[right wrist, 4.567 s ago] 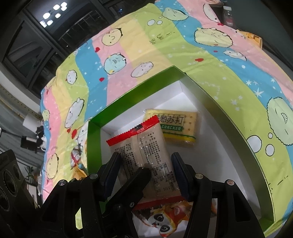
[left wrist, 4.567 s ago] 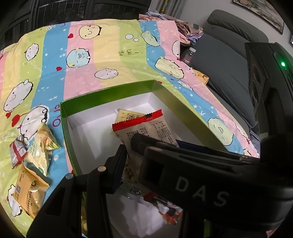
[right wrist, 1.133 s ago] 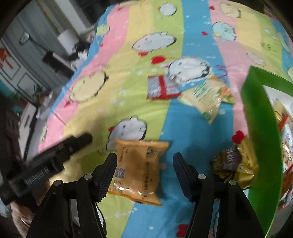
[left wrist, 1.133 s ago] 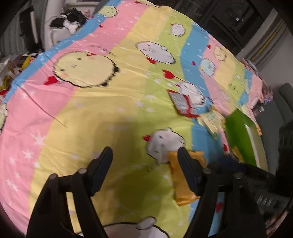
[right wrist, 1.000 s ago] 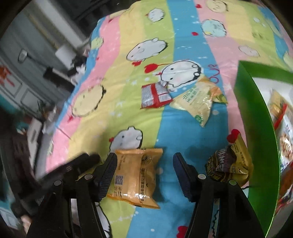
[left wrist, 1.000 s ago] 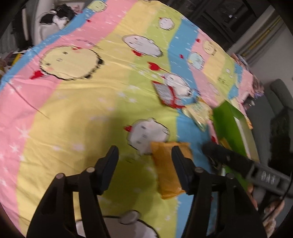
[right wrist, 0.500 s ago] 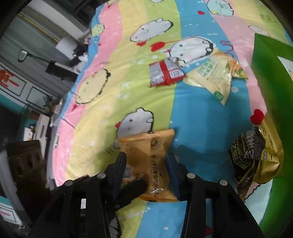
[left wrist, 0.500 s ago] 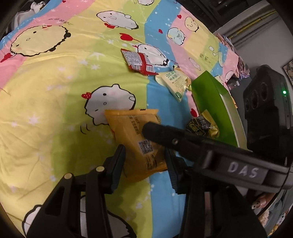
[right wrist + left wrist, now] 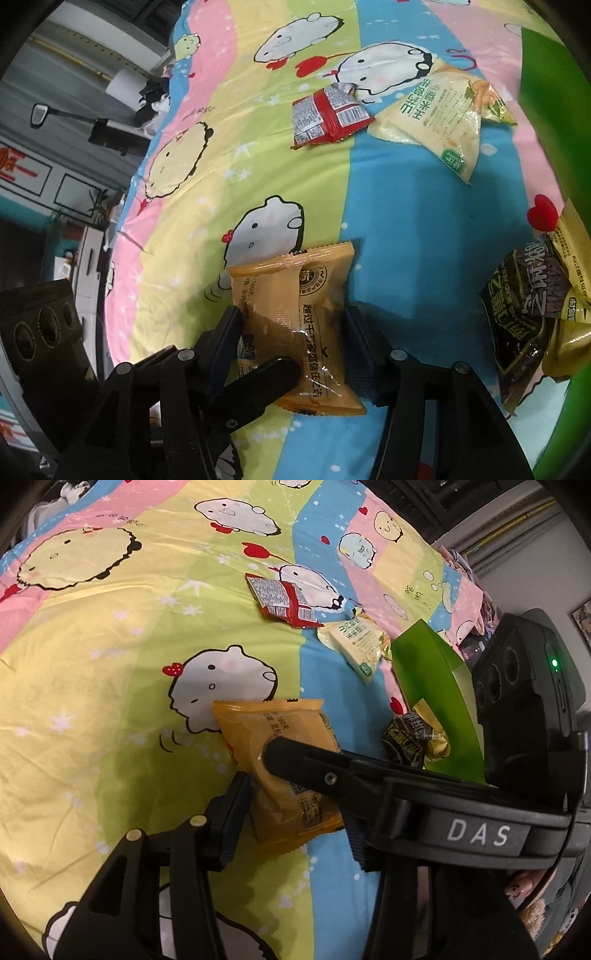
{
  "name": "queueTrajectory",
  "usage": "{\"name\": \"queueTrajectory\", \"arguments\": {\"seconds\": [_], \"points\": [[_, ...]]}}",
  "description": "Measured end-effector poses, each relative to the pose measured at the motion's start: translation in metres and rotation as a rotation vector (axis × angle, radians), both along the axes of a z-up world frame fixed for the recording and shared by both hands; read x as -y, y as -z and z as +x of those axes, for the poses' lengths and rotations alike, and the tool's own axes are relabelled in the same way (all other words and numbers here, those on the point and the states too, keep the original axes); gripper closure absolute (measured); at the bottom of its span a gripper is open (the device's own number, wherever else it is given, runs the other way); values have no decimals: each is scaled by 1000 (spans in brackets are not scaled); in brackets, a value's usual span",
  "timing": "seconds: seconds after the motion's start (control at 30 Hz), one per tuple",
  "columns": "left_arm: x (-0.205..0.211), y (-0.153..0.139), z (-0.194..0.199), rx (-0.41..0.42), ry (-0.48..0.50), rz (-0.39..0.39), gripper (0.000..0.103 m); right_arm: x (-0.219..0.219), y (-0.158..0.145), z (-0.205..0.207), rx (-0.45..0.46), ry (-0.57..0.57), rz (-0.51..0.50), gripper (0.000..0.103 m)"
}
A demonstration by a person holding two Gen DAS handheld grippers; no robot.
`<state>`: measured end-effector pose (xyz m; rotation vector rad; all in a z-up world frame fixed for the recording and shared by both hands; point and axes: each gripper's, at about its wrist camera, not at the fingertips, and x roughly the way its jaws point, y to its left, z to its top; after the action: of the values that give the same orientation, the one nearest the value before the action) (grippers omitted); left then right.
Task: Organize snacks
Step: 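Lift the pastry bag and carry it toward the green box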
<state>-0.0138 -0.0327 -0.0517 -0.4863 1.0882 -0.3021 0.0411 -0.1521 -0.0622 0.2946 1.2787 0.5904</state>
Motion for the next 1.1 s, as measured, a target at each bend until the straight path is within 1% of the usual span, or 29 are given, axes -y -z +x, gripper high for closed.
{"name": "queueTrajectory", "arguments": {"seconds": [0.27,0.37,0.57,0.7,0.8,0.93,1.03,1.1], "points": [[4,-6,-3,51,14,19,57,3,-5,-4,34,6,20,45],[6,-12,-5,89,15,18,58,4,-12,-7,74,13,16,45],[8,-36,-15,214,18,29,58,7,-42,-18,197,29,26,45],[16,-60,-22,313,30,49,60,13,-66,-27,278,42,38,45],[29,-78,-27,385,53,79,66,21,-86,-35,350,64,28,45],[58,-101,-32,491,85,169,66,40,-109,-43,423,110,29,46],[71,-111,-28,524,116,167,65,59,-121,-46,461,155,27,47],[85,-118,-25,545,139,175,65,72,-125,-45,471,180,37,47]]}}
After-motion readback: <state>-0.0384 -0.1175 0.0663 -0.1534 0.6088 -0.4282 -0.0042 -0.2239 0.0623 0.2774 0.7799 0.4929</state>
